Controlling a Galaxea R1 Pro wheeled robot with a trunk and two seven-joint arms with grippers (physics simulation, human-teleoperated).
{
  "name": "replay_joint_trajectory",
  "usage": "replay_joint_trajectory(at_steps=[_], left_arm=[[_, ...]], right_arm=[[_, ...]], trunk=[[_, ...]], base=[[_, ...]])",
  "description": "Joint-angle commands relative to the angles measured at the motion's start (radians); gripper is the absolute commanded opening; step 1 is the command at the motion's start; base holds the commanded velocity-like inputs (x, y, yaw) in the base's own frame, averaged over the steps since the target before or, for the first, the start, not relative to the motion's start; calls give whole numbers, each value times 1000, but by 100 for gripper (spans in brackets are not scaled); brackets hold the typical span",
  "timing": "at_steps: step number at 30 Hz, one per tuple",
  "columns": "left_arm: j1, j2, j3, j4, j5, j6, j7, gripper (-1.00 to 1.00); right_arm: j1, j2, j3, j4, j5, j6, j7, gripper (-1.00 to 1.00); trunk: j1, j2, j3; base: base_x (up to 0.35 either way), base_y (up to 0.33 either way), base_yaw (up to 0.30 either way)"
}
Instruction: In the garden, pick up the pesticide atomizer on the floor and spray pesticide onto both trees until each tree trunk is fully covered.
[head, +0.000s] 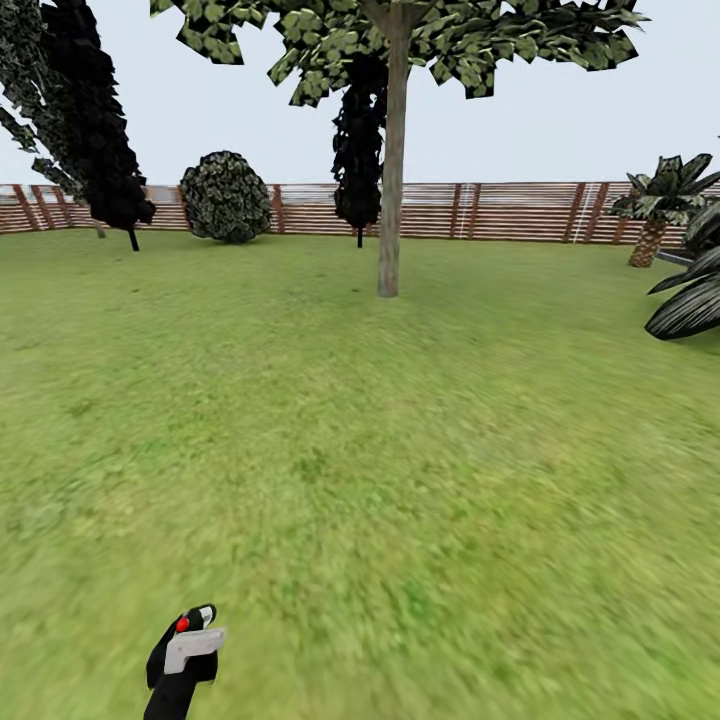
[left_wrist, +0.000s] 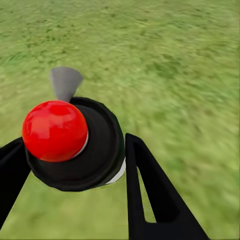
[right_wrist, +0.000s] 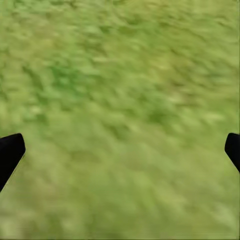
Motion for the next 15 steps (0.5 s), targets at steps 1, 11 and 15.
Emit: replay_joint_trajectory(at_steps=[1, 11, 15], left_arm=[[0, 0, 0, 0, 0, 0, 0, -100], [0, 0, 0, 0, 0, 0, 0, -100], [0, 0, 0, 0, 0, 0, 0, -100]], right_arm=[[0, 0, 0, 0, 0, 0, 1, 100], [0, 0, 0, 0, 0, 0, 0, 100], [0, 0, 0, 0, 0, 0, 0, 100]], trunk=[[0, 0, 0], [0, 0, 0], [0, 0, 0]], base=[[339, 0, 0], [340, 0, 0], [340, 0, 0]])
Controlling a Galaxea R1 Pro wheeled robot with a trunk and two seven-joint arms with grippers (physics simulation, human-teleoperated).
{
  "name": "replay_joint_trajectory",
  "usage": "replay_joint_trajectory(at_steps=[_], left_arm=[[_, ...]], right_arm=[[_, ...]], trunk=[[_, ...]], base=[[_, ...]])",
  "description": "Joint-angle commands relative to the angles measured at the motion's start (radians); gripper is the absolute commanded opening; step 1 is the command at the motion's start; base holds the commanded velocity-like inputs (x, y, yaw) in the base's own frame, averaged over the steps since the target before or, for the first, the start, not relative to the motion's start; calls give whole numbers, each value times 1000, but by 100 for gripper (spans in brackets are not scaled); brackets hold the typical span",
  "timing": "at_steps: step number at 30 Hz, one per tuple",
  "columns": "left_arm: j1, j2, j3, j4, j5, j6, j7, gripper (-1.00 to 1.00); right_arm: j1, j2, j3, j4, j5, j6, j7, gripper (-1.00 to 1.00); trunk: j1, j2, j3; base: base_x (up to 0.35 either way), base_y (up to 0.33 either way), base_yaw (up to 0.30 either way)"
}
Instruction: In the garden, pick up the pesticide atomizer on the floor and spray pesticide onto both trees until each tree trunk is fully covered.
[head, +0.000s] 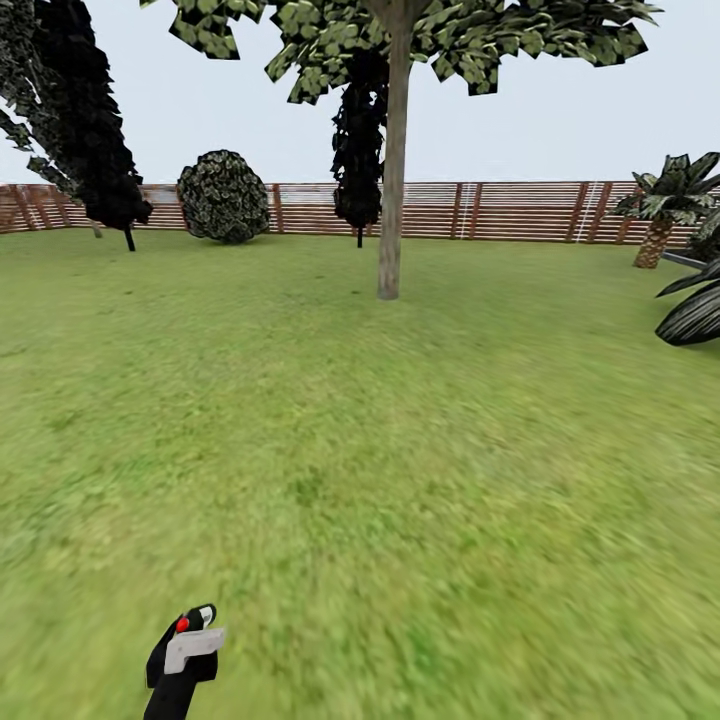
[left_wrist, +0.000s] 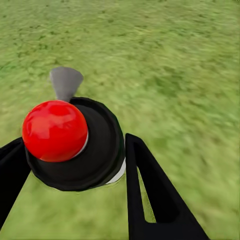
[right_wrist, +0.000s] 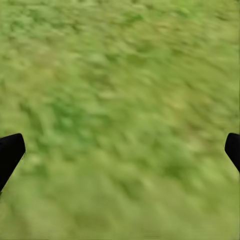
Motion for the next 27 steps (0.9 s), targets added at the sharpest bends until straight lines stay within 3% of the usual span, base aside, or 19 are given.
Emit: replay_joint_trajectory(at_steps=[1, 27], left_arm=[[0, 0, 0, 0, 0, 0, 0, -100], [0, 0, 0, 0, 0, 0, 0, -100]], right_arm=[[0, 0, 0, 0, 0, 0, 0, 100], [0, 0, 0, 0, 0, 0, 0, 100]], trunk=[[0, 0, 0], [0, 0, 0]], base=[[340, 0, 0], [340, 0, 0]])
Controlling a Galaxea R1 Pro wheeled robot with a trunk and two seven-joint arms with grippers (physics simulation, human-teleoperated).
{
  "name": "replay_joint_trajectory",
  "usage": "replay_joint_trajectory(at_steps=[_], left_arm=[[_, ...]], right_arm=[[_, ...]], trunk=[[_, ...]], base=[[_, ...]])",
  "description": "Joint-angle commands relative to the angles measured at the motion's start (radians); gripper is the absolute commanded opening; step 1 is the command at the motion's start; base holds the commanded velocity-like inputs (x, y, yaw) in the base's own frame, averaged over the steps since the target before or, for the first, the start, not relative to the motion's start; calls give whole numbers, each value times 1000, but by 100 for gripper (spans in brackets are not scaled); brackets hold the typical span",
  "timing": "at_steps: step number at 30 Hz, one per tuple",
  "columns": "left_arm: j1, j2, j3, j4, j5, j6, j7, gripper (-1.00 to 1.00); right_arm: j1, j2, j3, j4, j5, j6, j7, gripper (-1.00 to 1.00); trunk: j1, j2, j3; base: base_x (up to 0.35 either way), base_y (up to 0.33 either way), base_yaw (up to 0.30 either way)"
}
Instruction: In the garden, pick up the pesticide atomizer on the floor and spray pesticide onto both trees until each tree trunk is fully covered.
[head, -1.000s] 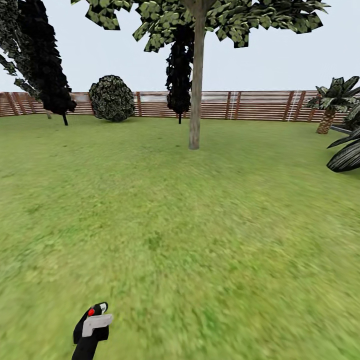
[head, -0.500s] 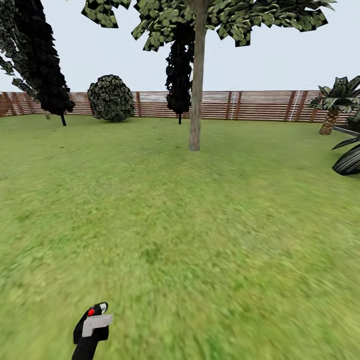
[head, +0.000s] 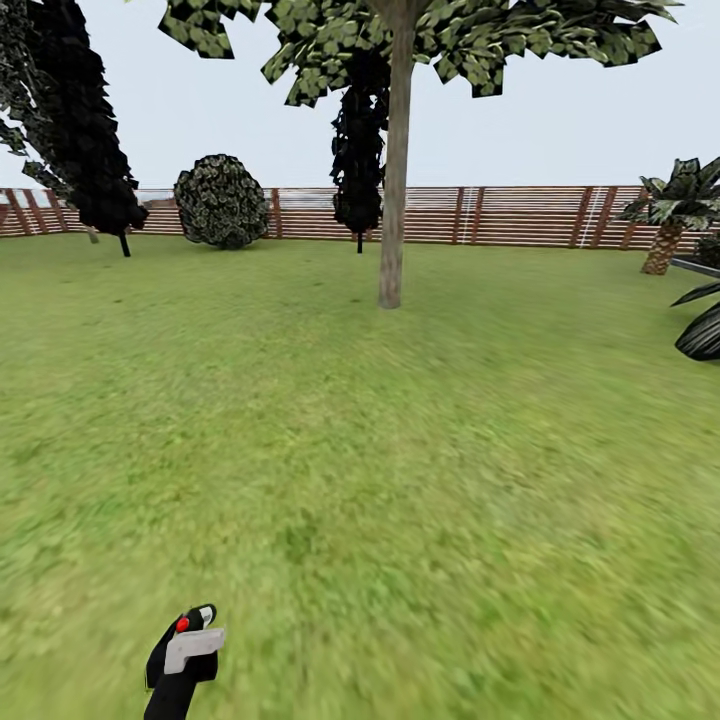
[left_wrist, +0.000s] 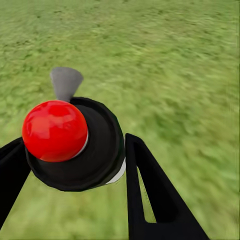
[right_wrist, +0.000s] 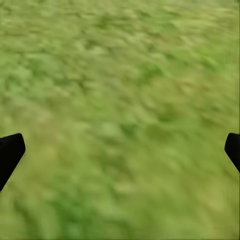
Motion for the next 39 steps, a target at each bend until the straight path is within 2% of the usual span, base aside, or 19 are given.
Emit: replay_joint_trajectory(at_steps=[1, 39], left_arm=[[0, 0, 0, 0, 0, 0, 0, -100], [0, 0, 0, 0, 0, 0, 0, -100]], right_arm=[[0, 0, 0, 0, 0, 0, 0, 100], [0, 0, 0, 0, 0, 0, 0, 100]], trunk=[[0, 0, 0], [0, 0, 0]], base=[[340, 0, 0], [340, 0, 0]])
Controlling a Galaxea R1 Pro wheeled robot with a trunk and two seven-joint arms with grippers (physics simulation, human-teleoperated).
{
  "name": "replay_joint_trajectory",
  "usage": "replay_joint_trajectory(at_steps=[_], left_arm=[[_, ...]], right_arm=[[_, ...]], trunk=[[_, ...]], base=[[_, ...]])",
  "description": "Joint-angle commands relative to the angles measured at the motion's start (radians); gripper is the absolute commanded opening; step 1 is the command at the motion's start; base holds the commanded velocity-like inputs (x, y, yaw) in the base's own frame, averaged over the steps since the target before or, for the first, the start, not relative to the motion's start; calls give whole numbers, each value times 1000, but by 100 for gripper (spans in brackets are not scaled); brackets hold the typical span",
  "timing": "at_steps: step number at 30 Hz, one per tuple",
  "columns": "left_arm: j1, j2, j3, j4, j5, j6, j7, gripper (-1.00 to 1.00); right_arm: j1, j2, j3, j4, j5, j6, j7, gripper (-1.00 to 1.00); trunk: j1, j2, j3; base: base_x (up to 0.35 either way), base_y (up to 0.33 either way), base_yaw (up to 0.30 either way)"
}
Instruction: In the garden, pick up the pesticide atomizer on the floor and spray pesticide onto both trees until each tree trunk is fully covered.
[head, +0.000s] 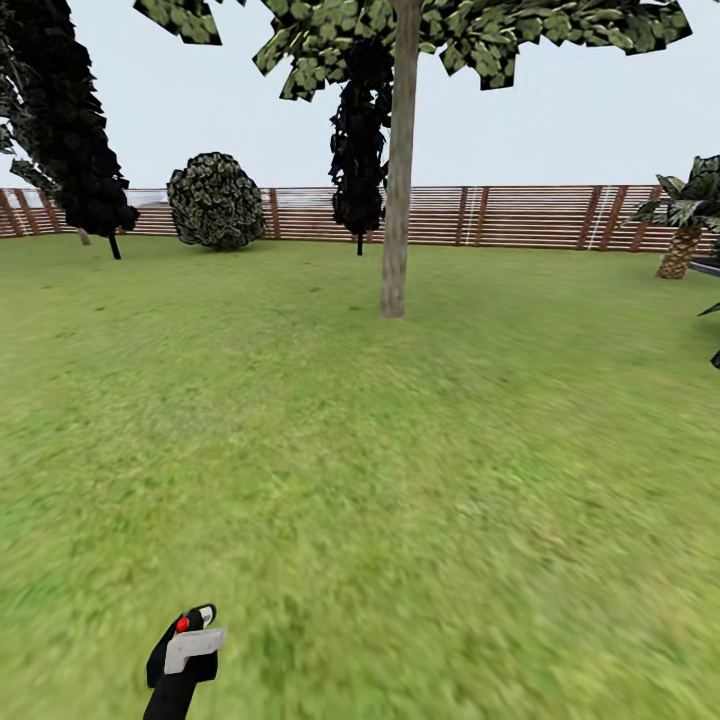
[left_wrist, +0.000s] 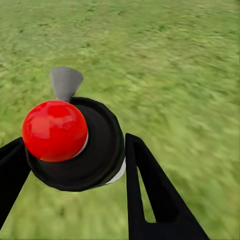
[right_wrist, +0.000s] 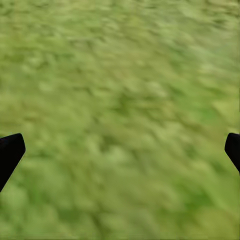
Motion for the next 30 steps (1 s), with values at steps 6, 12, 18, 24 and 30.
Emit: replay_joint_trajectory(at_steps=[6, 12, 18, 24, 30], left_arm=[[0, 0, 0, 0, 0, 0, 0, -100], [0, 0, 0, 0, 0, 0, 0, -100], [0, 0, 0, 0, 0, 0, 0, -100], [0, 0, 0, 0, 0, -1, 0, -100], [0, 0, 0, 0, 1, -1, 0, -100]], right_arm=[[0, 0, 0, 0, 0, 0, 0, 100], [0, 0, 0, 0, 0, 0, 0, 100], [0, 0, 0, 0, 0, 0, 0, 100], [0, 0, 0, 0, 0, 0, 0, 100], [0, 0, 0, 0, 0, 0, 0, 100]], trunk=[[0, 0, 0], [0, 0, 0], [0, 0, 0], [0, 0, 0], [0, 0, 0]], base=[[340, 0, 0], [340, 0, 0], [339, 0, 0], [339, 0, 0], [339, 0, 0]])
